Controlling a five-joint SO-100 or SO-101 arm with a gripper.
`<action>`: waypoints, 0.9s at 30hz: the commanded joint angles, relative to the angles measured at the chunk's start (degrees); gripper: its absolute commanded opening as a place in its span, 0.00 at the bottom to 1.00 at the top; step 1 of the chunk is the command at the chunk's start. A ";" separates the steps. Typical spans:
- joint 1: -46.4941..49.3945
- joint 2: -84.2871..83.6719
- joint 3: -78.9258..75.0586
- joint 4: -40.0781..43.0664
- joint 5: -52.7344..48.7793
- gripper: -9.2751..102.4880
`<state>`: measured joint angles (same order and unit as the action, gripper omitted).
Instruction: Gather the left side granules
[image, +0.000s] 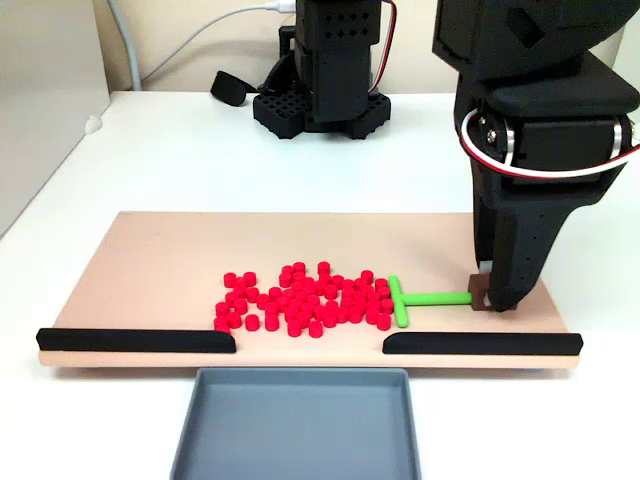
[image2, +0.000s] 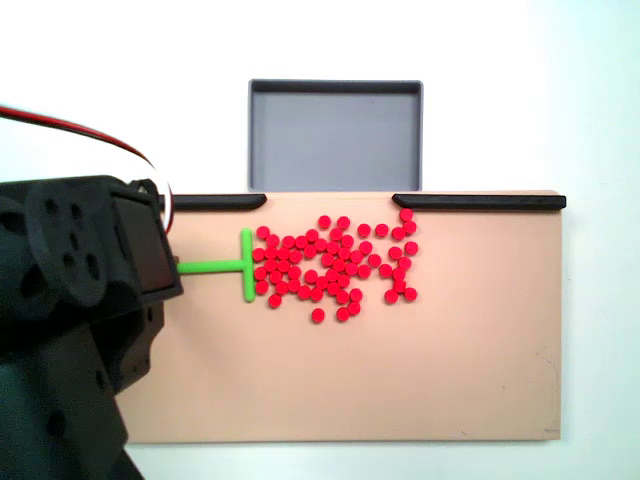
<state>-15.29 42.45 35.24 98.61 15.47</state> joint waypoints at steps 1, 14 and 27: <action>0.79 0.88 -0.44 0.00 -0.70 0.08; 1.49 0.62 -0.44 0.09 -0.97 0.08; 2.37 0.53 -0.44 0.09 -1.32 0.08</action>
<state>-13.71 42.45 35.24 98.70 14.41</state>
